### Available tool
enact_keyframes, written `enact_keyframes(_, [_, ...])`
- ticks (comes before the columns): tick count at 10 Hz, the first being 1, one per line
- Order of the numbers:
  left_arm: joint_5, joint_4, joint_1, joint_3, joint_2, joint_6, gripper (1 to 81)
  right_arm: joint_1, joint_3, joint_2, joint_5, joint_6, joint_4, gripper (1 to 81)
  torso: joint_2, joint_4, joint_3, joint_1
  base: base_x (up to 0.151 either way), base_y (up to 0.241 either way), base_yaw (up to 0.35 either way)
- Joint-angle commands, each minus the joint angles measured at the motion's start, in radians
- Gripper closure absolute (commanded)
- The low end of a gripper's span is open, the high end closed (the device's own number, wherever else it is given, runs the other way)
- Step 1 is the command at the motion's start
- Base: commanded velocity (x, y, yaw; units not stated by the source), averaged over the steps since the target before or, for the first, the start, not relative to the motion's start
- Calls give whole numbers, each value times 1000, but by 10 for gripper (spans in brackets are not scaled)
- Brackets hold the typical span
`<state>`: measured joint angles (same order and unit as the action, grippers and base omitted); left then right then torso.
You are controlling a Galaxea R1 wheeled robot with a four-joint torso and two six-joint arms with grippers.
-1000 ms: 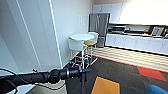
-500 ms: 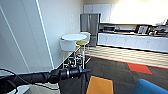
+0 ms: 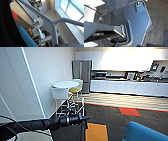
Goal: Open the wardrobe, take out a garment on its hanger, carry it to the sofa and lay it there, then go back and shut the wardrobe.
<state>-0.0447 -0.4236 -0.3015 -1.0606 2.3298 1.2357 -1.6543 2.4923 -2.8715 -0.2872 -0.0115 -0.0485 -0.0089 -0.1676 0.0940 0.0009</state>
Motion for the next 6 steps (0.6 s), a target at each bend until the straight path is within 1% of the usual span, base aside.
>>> enact_keyframes(1, [-44,-26,155,33,-3,-1,811,15,26,-2,51,1,-5,10,0,0,0,0,0,0,-229])
enact_keyframes(6, [-40,-26,155,34,-1,-1,811,17,31,-7,51,1,-5,10,0,0,0,0,0,0,-229])
